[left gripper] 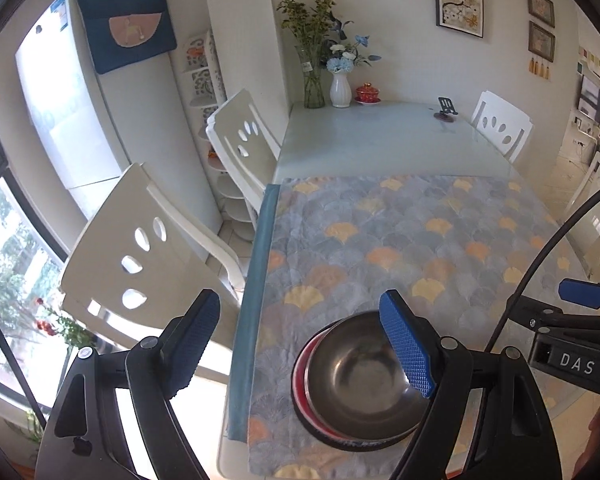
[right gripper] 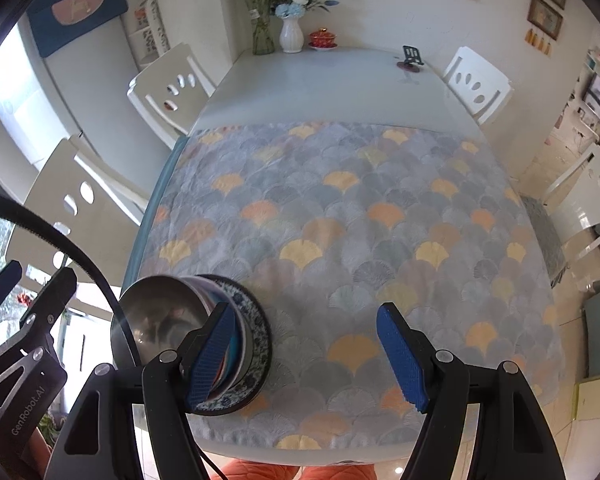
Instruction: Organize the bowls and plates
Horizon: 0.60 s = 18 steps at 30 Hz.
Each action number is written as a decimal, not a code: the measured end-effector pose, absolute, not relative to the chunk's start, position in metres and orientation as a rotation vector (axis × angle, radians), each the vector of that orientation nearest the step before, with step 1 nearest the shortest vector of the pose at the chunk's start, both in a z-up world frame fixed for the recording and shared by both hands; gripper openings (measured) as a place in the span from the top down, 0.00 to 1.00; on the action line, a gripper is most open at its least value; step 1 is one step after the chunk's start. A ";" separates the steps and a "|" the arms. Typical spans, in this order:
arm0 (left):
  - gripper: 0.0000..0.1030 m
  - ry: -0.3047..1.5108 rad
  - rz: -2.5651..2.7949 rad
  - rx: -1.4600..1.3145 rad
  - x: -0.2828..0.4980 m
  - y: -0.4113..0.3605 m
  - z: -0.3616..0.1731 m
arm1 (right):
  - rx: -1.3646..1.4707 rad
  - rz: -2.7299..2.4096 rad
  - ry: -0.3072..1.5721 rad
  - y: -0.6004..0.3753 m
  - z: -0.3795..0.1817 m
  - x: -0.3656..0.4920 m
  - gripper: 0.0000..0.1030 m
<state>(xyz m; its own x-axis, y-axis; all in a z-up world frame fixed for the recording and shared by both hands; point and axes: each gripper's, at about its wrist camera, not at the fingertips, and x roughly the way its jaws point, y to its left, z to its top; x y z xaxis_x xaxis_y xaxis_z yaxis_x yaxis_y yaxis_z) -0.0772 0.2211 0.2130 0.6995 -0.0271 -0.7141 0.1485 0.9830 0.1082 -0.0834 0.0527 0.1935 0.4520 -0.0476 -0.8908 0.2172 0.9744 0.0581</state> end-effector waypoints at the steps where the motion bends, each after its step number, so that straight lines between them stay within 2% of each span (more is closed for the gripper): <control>1: 0.21 0.781 -0.094 0.169 -0.077 0.218 0.214 | 0.177 -0.166 1.090 0.050 0.194 -0.083 0.30; 18: 0.21 0.806 -0.146 0.149 -0.056 0.115 0.230 | 0.201 -0.151 1.097 -0.039 0.203 -0.068 0.30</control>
